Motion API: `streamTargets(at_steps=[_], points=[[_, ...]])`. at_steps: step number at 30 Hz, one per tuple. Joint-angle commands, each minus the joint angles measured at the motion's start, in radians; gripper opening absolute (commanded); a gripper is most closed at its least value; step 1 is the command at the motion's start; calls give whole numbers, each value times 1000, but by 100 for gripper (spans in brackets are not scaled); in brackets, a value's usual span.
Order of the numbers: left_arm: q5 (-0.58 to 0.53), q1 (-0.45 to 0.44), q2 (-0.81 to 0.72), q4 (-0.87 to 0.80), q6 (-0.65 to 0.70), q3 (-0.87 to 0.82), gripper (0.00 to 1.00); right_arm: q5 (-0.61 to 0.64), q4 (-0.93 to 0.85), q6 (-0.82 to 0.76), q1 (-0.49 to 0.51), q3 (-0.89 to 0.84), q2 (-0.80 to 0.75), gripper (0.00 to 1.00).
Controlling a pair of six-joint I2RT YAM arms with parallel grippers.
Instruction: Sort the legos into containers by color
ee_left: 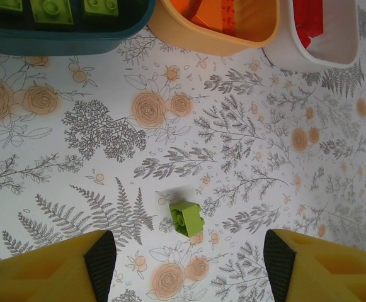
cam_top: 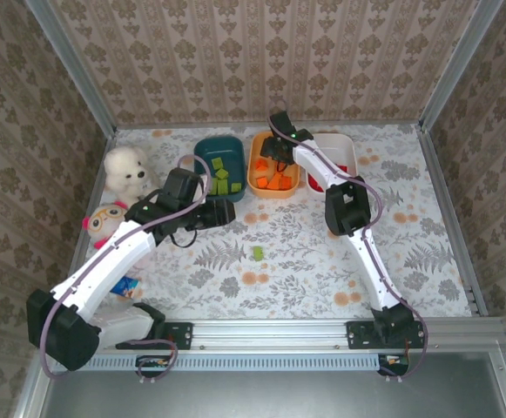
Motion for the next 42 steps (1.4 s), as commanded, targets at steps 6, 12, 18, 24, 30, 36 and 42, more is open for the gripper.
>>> streamTargets(at_steps=[6,12,18,24,30,36,42], points=[[35,-39,70,-69,125,54,67,51,-9,-84,37,50,-105,80],[-6,-99,137,-109,139,65,68,71,-41,-75,44,-13,-290,76],[-60,-176,252,-126,57,108,70,11,174,-98,74,-505,-715,71],[-96,-251,426,-192,-55,217,71,-102,251,-131,120,-1076,-1160,72],[-121,-311,589,-326,-154,339,71,-325,202,-134,129,-1497,-1605,75],[-120,-337,689,-402,-216,401,71,-362,19,-108,128,-1663,-1903,78],[-130,-348,744,-369,-237,400,71,-353,-15,-100,126,-1669,-1953,78]])
